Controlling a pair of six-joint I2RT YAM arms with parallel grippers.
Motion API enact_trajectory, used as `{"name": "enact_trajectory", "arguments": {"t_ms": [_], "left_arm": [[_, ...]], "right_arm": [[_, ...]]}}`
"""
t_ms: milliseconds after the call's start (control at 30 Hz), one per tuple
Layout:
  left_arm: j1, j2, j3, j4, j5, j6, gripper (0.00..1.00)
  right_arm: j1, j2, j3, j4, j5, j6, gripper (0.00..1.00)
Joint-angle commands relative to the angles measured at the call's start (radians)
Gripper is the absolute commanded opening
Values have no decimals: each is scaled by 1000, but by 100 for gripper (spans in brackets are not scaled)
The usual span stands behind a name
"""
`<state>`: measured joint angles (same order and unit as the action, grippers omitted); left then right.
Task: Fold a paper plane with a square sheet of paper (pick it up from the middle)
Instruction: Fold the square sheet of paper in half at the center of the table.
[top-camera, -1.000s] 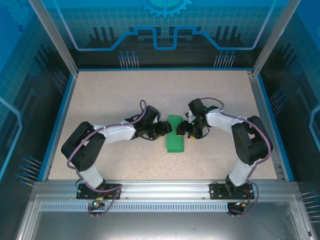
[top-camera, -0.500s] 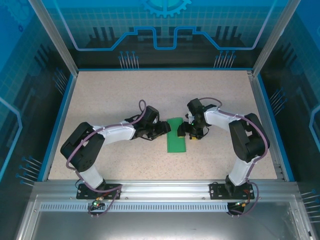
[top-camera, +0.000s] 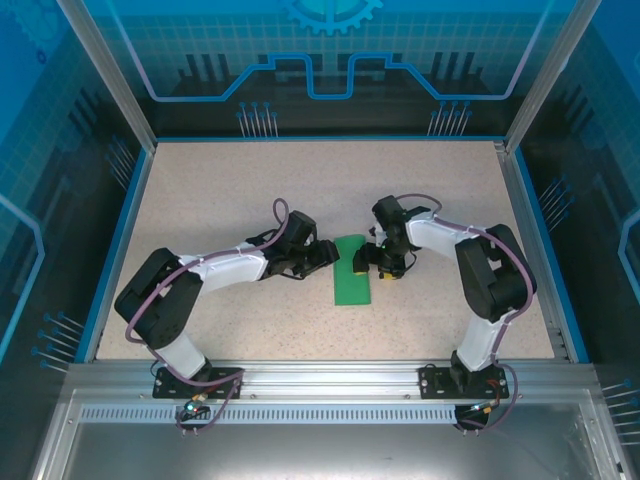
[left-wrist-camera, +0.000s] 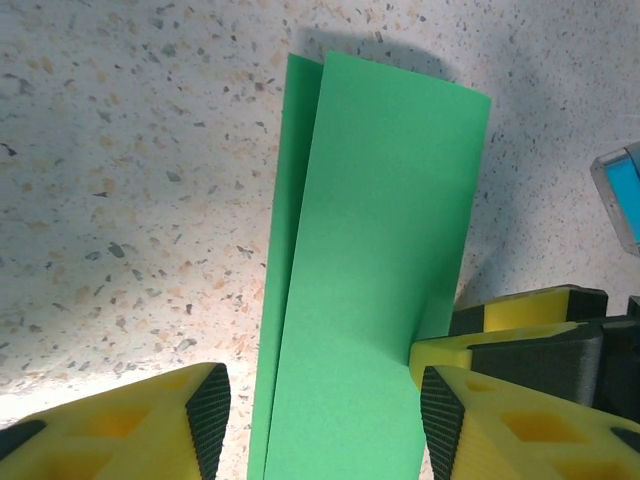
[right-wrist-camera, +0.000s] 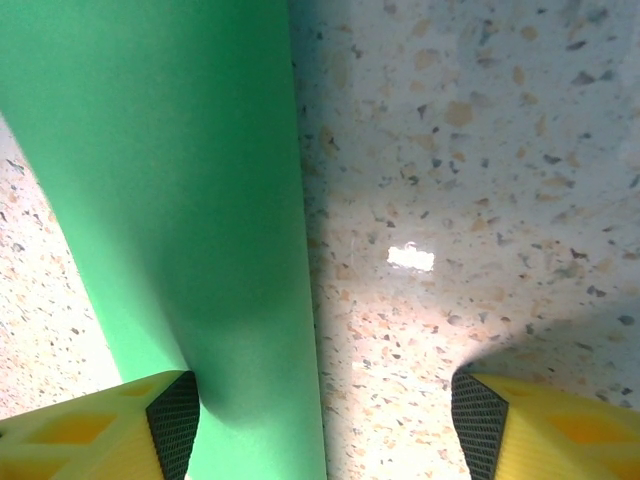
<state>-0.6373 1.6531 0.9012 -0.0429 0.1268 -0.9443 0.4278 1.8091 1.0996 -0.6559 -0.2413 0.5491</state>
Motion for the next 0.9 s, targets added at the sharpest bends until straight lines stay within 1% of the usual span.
{"name": "enact_trajectory", "arguments": {"t_ms": [0, 300, 700, 867], "left_arm": [[-7, -32, -16, -22, -17, -8, 57], [-7, -35, -16, -26, -18, -4, 57], [-7, -33, -18, -31, -16, 0, 58], [-7, -36, -16, -33, -15, 0, 58]], "right_arm": [[21, 48, 21, -8, 26, -2, 72], [32, 80, 35, -15, 53, 14, 74], [50, 126, 65, -54, 91, -21, 75], [50, 139, 69, -53, 106, -2, 76]]}}
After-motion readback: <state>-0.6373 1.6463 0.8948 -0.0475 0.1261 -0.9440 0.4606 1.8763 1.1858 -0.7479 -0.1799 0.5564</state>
